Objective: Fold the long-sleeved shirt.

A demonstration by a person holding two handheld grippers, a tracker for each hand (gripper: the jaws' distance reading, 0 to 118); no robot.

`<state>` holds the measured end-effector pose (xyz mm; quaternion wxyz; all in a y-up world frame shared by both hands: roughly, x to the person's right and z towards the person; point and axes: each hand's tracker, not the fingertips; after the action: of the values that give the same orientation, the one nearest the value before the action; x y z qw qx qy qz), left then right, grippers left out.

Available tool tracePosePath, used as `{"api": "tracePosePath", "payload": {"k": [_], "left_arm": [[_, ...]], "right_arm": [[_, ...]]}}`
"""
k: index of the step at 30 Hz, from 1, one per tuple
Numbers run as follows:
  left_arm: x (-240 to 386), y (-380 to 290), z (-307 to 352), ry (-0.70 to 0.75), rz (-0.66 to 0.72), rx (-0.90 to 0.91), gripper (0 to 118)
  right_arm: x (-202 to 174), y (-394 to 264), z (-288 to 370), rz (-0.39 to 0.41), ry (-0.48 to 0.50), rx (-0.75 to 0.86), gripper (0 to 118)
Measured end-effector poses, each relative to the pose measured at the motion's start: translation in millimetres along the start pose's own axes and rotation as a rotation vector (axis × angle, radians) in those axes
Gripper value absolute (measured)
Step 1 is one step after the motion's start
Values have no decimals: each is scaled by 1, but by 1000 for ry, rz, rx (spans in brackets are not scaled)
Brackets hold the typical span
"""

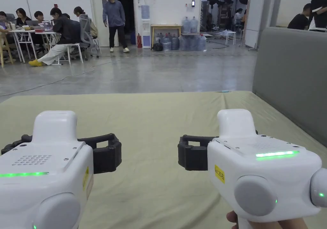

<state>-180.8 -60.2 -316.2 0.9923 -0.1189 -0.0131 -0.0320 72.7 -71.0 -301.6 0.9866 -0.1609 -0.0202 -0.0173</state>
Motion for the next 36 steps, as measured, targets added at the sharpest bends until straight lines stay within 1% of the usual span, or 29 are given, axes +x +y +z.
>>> {"api": "tracePosePath", "payload": {"k": [5,10,17,36], "left_arm": [[-1,0,-1,-9,9,-10,118],[-1,0,-1,-11,7,-10,118],[0,-2,-2,-12,7,-23,118],[-1,-1,-4,-23,0,-45,118]], "right_arm": [[1,1,0,-21,21,-9,118],[2,3,-1,-21,-5,-6,118],[2,4,1,-28,15,-6,118],[-1,9,5,-29,31,-12,118]]}}
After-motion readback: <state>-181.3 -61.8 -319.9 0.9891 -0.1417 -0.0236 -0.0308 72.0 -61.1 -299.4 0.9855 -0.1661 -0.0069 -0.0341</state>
